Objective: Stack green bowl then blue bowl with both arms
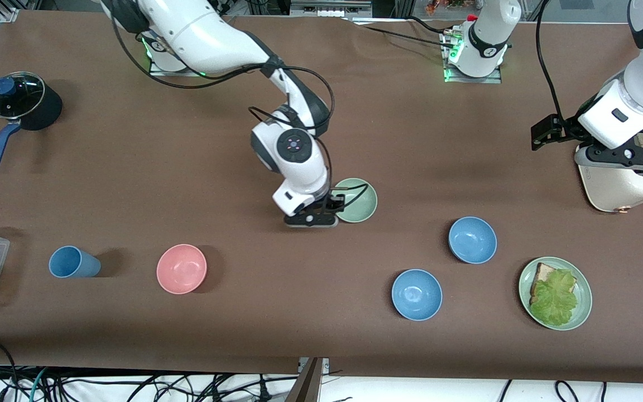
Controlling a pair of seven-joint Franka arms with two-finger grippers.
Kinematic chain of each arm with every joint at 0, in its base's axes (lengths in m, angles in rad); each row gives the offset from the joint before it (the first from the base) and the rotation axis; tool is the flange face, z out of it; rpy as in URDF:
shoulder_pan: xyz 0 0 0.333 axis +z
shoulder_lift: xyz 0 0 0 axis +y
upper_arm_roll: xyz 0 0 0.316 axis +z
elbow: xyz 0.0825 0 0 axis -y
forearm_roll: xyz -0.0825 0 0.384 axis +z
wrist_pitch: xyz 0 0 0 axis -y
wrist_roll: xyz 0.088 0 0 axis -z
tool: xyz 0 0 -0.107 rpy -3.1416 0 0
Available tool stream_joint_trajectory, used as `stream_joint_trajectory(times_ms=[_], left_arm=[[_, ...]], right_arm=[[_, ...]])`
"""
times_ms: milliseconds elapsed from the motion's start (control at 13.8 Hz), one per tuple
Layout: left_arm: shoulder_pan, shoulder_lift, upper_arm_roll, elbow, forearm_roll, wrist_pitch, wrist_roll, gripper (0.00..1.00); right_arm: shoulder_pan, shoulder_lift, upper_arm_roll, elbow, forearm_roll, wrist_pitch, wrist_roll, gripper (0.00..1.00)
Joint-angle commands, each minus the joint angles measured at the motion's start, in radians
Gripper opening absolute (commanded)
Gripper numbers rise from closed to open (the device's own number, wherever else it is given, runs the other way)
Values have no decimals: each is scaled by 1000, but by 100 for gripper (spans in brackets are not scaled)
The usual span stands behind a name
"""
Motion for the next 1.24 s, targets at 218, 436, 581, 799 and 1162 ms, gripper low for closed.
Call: stream_joint_trajectory(times_ms=[218,436,581,799,1162], left_arm=[[0,10,1,29,-11,-23,-3,100],[1,10,1,29,-11,-23,-3,100],[0,10,1,29,-11,-23,-3,100],[0,10,1,29,-11,-23,-3,100],[1,10,1,29,-11,-25,-3,100]], right_arm=[[-299,-409,21,-160,113,-359,-310,100],[-357,-636,-19,-324,116,-468,-407,100],[-357,-741,-77,-395,116,-526,-441,100],[-357,-766,-154,-391,115,-578,-553,100],[-516,-764,-34,-386,100,-592,-602,100]])
